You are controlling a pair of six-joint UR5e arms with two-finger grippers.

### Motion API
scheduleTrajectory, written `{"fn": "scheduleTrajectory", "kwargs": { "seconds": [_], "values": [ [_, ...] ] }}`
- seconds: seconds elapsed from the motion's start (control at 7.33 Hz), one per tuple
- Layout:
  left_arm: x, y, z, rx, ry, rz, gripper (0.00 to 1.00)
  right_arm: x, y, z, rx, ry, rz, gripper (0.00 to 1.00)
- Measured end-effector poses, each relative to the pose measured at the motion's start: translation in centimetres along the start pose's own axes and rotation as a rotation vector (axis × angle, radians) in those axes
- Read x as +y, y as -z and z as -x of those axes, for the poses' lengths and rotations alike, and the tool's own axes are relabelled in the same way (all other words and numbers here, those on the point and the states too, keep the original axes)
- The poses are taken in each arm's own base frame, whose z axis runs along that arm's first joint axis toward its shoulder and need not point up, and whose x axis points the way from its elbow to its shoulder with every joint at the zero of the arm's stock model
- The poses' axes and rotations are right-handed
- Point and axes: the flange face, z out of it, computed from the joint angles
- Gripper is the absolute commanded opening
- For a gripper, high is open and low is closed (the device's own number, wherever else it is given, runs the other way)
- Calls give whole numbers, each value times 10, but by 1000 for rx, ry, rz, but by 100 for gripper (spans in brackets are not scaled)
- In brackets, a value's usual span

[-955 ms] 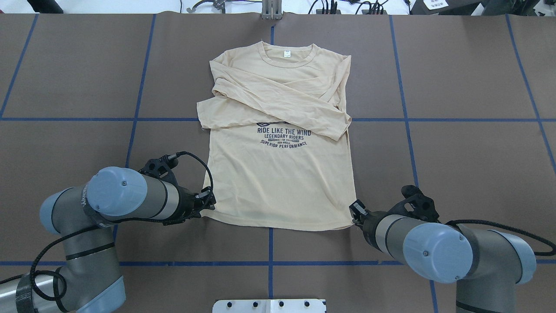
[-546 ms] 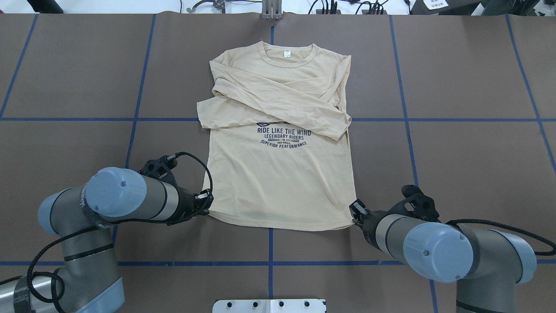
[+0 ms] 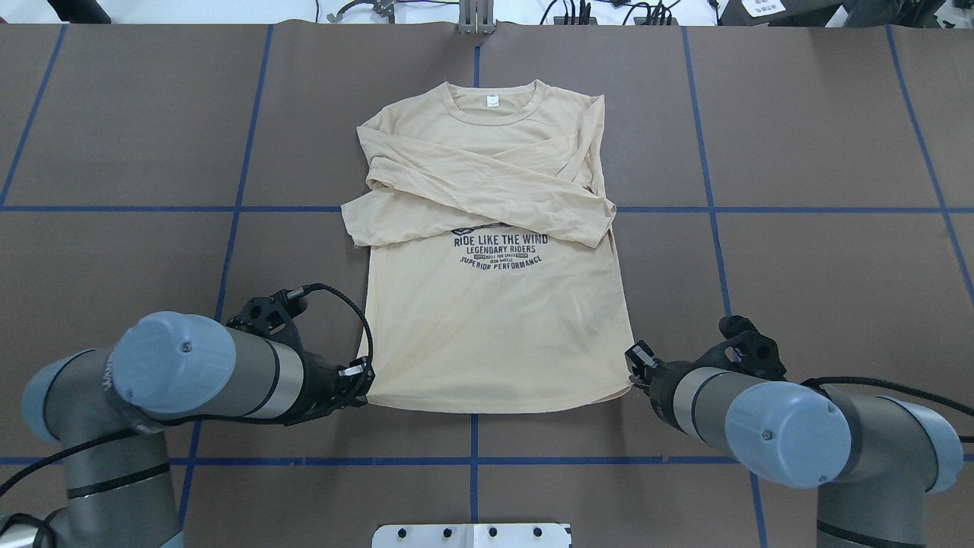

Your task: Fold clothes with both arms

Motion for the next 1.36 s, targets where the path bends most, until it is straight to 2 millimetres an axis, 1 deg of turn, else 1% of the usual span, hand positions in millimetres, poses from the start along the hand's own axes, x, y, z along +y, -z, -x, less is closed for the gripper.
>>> {"fn": "scheduleTrajectory", "kwargs": {
  "seconds": [0.14,0.27,0.41,0.55,0.68,0.96,1.23,1.36],
  "values": [
    [22,16,6,11,22,33,0,-6,14,-7,10,-1,18,0],
    [42,27,8,21,64,68,0,-8,32,-16,36,-2,63,0],
    [54,39,7,33,100,94,0,-6,51,-26,70,2,124,0],
    [63,47,7,41,118,113,0,1,69,-33,103,11,188,0],
    [66,51,6,46,121,121,0,9,81,-39,124,21,235,0],
    [67,55,7,50,70,122,0,30,98,-49,147,41,305,0],
    [66,55,9,30,14,111,0,42,105,-56,163,48,335,0],
    [65,54,9,16,-1,104,0,42,107,-57,163,47,338,0]
  ]
}}
